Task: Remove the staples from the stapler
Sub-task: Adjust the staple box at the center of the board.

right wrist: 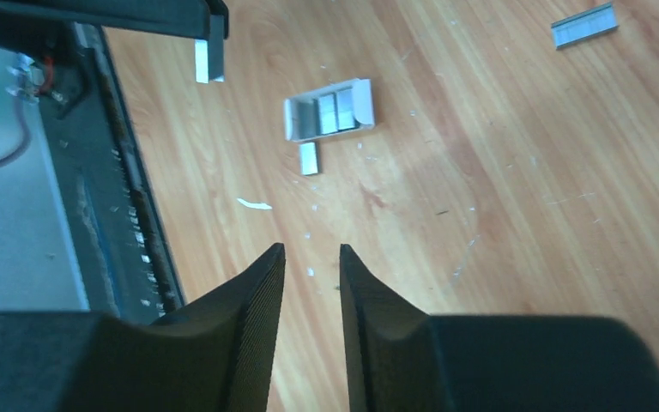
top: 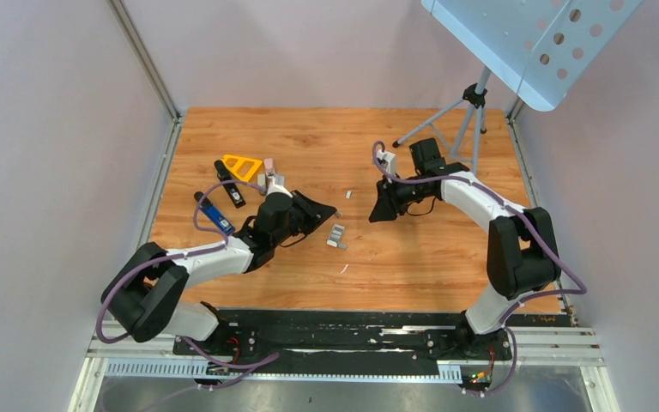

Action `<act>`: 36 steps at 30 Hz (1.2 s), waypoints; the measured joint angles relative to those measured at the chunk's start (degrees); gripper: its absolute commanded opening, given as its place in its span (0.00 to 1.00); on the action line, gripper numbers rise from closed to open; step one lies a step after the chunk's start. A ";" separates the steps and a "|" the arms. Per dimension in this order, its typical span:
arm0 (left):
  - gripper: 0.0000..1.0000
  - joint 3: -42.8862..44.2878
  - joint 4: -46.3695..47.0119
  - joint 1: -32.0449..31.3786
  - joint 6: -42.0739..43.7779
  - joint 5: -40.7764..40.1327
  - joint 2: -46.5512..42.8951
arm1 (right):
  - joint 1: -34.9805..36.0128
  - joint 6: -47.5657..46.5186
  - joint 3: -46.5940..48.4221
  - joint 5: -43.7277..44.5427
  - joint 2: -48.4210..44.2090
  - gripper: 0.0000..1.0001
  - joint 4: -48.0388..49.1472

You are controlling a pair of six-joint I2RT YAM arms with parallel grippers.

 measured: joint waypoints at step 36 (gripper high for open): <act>0.00 -7.39 -28.85 -0.17 6.99 -16.02 -26.40 | 13.03 -5.29 12.85 14.16 22.86 0.06 3.80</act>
